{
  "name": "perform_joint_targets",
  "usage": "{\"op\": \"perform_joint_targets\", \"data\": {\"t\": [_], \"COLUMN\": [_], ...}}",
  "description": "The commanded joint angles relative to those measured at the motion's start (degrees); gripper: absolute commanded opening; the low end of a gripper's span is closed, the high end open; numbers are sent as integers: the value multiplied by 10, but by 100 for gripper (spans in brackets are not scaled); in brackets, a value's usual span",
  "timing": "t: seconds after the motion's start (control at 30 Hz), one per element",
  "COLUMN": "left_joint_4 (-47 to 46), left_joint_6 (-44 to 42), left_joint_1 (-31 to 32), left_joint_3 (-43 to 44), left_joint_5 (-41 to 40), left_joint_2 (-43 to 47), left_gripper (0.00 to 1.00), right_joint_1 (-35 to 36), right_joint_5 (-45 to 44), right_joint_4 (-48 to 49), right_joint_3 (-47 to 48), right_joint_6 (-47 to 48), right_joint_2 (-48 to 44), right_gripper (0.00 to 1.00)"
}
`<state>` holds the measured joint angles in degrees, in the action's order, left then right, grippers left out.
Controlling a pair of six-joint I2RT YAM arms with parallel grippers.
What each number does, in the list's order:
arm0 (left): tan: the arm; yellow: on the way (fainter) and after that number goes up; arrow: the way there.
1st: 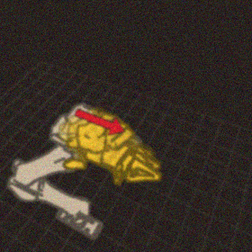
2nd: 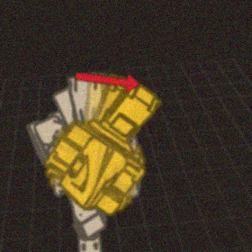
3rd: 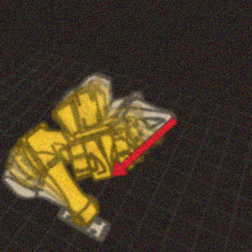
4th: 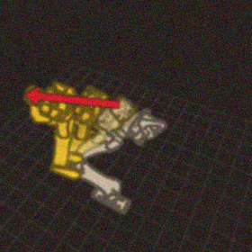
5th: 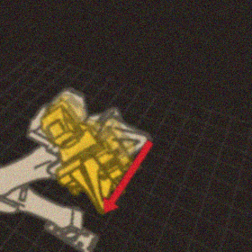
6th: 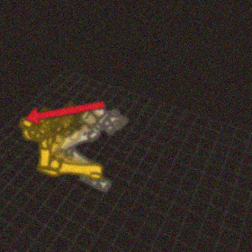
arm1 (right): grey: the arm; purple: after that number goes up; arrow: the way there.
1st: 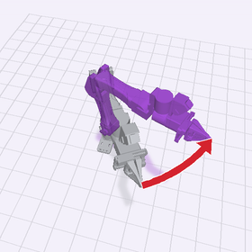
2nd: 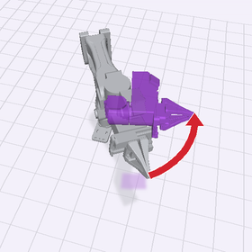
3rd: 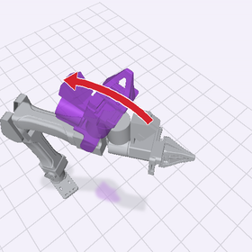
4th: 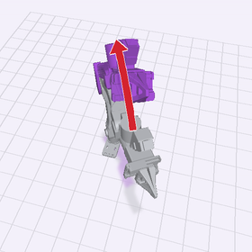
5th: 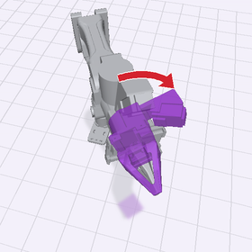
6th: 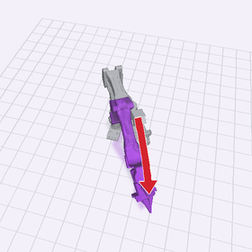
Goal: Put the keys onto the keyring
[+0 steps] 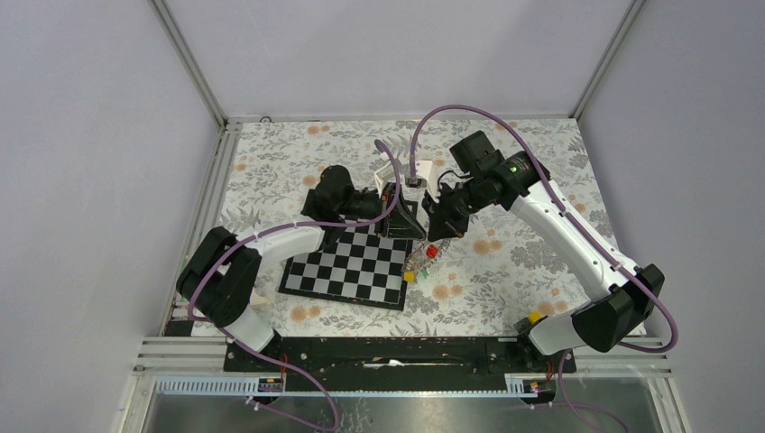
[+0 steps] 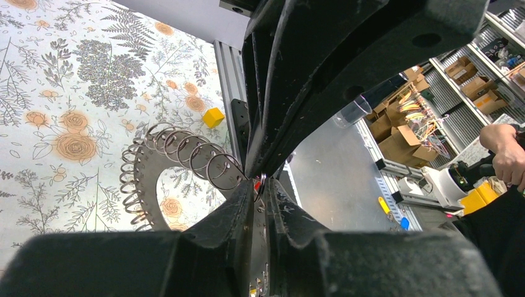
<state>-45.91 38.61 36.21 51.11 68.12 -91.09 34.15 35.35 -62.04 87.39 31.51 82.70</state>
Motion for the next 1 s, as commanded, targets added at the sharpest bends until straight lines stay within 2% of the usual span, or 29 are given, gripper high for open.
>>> {"op": "perform_joint_targets", "data": {"t": [0.0,0.17,0.4,0.57,0.73,0.97], "left_joint_4": [-17,-57,-106,-123,-157,-172], "left_joint_6": [-6,27,76,91,120,132], "left_joint_1": [4,4,4,2,1,1], "left_joint_3": [28,26,26,22,20,21], "left_joint_5": [7,13,17,18,18,18], "left_joint_2": [10,11,13,17,16,16], "left_gripper": [1,0,0,0,0,0], "right_joint_1": [7,5,-40,-70,-80,-83], "right_joint_5": [10,-1,45,97,133,151], "right_joint_4": [13,30,84,121,142,156], "right_joint_3": [21,5,-45,-93,-132,-152], "right_joint_6": [-13,-17,-10,-5,-5,-1], "right_joint_2": [-3,-16,-60,-99,-125,-133], "right_gripper": [0,2,29,42,47,48]}}
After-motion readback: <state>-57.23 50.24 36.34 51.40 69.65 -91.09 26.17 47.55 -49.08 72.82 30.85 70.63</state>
